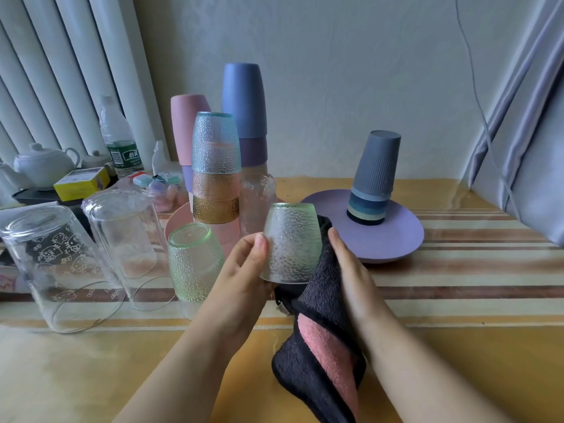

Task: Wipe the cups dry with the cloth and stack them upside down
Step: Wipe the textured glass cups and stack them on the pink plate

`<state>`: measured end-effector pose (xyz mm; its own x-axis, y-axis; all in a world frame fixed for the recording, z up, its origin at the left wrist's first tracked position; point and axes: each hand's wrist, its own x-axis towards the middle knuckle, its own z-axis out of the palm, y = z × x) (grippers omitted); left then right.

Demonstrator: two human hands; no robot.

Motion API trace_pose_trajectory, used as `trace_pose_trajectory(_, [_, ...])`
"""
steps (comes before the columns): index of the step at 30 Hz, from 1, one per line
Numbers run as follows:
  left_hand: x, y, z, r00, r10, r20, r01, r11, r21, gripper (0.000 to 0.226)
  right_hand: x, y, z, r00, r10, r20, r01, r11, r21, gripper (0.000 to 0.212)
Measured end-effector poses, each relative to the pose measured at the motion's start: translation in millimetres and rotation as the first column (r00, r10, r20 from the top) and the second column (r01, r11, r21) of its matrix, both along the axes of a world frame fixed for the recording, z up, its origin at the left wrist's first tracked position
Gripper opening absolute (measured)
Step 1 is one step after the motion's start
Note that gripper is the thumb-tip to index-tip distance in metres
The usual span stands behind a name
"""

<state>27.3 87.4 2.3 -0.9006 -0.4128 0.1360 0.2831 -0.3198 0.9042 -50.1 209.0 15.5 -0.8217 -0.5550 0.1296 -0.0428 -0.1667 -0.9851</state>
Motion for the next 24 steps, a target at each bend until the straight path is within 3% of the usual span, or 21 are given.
trace_pose_trajectory(1, [0, 0, 0, 1.0, -0.001, 0.007, 0.001, 1.0, 0.022, 0.071, 0, -1, -3, 1.0, -0.006, -0.026, 0.007, 0.999, 0.036, 0.068])
trace_pose_trajectory(2, [0, 0, 0, 1.0, 0.009, 0.026, -0.009, 1.0, 0.008, 0.065, 1, -2, -4, 0.999, -0.001, -0.051, 0.004, 0.998, 0.057, 0.074])
trace_pose_trajectory(5, [0, 5, 2, 0.988, 0.124, 0.095, -0.112, 0.986, -0.121, 0.052, 0, -1, -3, 0.994, -0.06, -0.091, 0.067, 0.995, 0.08, 0.026])
trace_pose_trajectory(9, [1, 9, 0, 0.917, 0.397, 0.03, -0.379, 0.893, -0.242, 0.021, 2, -2, -3, 0.975, -0.103, -0.196, 0.124, 0.987, 0.1, 0.023])
trace_pose_trajectory(11, [2, 11, 1, 0.906, 0.423, -0.01, -0.404, 0.857, -0.321, 0.027, 5, -3, -3, 0.968, -0.101, -0.231, 0.128, 0.986, 0.103, 0.024])
trace_pose_trajectory(16, [5, 9, 1, 0.974, 0.227, 0.009, -0.199, 0.874, -0.444, 0.045, 8, -4, -5, 0.948, -0.109, -0.299, 0.14, 0.987, 0.083, 0.037])
trace_pose_trajectory(18, [6, 5, 3, 0.987, 0.153, 0.057, -0.113, 0.892, -0.438, 0.038, 7, -3, -3, 0.957, -0.115, -0.267, 0.141, 0.987, 0.08, 0.031])
trace_pose_trajectory(21, [9, 3, 6, 0.992, -0.003, 0.125, 0.049, 0.927, -0.372, 0.026, -1, 0, -3, 0.978, -0.125, -0.166, 0.135, 0.989, 0.054, 0.028])
trace_pose_trajectory(24, [9, 1, 2, 0.977, -0.134, 0.168, 0.168, 0.963, -0.209, 0.036, -7, 4, -1, 0.995, -0.094, -0.044, 0.095, 0.995, 0.013, 0.058])
